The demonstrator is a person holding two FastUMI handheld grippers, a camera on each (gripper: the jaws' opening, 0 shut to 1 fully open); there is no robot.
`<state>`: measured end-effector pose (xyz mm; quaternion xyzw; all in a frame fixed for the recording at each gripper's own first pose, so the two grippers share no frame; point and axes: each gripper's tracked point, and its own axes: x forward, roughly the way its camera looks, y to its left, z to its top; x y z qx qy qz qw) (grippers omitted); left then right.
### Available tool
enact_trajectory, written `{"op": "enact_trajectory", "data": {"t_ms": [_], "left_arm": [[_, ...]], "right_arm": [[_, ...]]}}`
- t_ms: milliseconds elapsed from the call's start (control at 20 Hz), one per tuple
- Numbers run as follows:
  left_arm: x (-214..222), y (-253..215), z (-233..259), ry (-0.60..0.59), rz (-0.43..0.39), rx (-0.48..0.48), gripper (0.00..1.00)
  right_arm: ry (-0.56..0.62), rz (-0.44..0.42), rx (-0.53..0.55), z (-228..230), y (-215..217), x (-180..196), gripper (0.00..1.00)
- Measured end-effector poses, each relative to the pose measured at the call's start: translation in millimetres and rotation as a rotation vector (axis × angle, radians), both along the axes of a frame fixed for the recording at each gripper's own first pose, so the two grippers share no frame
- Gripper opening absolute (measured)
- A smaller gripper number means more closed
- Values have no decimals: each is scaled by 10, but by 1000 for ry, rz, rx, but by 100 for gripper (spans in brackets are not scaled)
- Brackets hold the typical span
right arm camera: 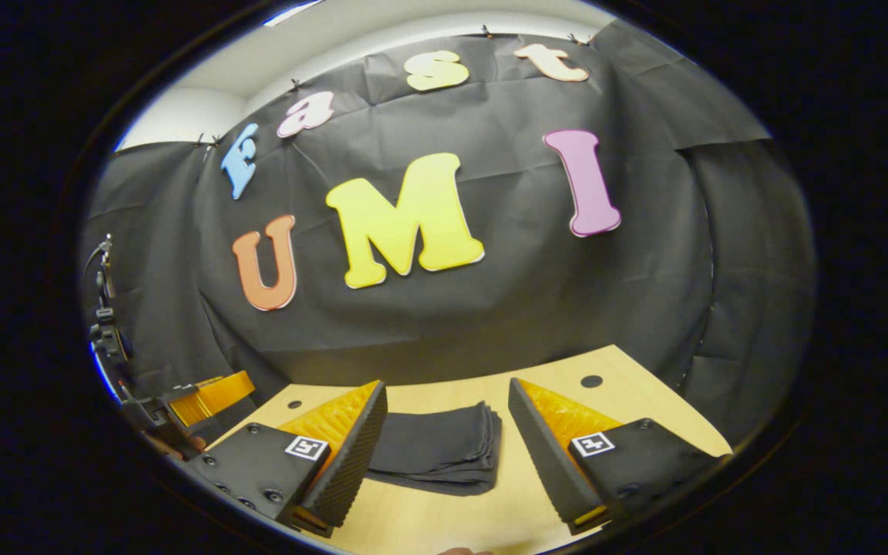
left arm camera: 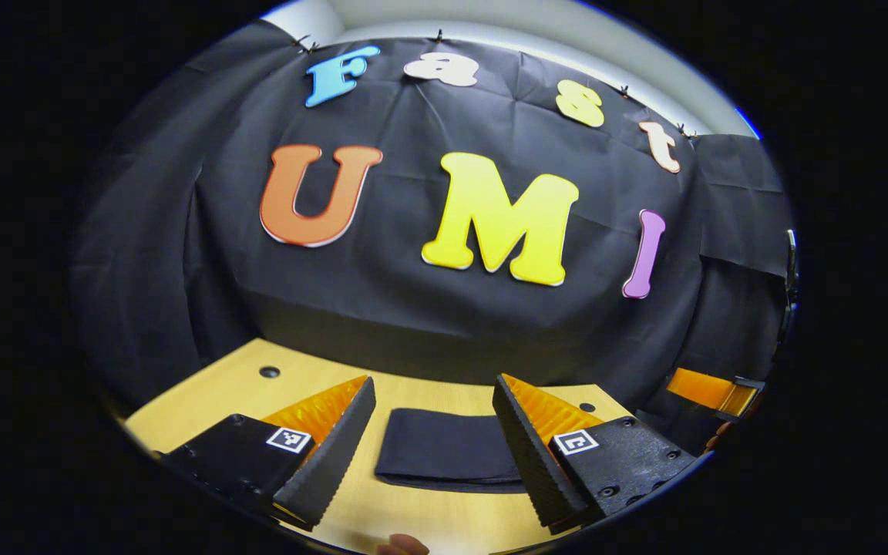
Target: Grasp the waist and the cuffs of the jeans and fold them to make the two legs overlap; first hold the waist and fold one-third of the jeans toward the cuffs, then hold the cuffs and fold the remaining one-third in the same direction to finish folding.
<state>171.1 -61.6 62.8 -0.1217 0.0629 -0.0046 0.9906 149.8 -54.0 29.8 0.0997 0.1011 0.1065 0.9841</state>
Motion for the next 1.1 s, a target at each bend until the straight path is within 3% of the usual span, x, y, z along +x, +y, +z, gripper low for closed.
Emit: {"op": "enact_trajectory", "data": {"t_ms": [150,450,500,550,600,650,700,850,900,1100], "left_arm": [[-170,187,230,-33,38,63,98],[-574,257,213,-62,17,119,98],[-624,264,208,-67,3,123,98],[-691,270,226,-74,2,118,98],[-699,261,203,-71,-2,116,98],[-711,251,190,-68,-6,114,98],[-717,254,192,-67,-12,113,98],[-718,261,200,-72,-9,111,98],[-727,262,188,-71,-10,111,98],[-723,258,144,-60,-10,113,98]], "right_arm": [[-40,3,-37,126,243,-135,100],[-93,-30,-95,155,451,-470,98],[-116,-44,-119,165,459,-537,94],[-142,-50,-145,173,471,-591,98],[-149,-45,-151,182,504,-627,94],[-150,-41,-151,175,529,-644,98],[-147,-40,-150,166,530,-666,94],[-146,-45,-151,178,536,-693,94],[-145,-45,-149,177,531,-694,98],[-136,-41,-155,162,536,-694,93]]}}
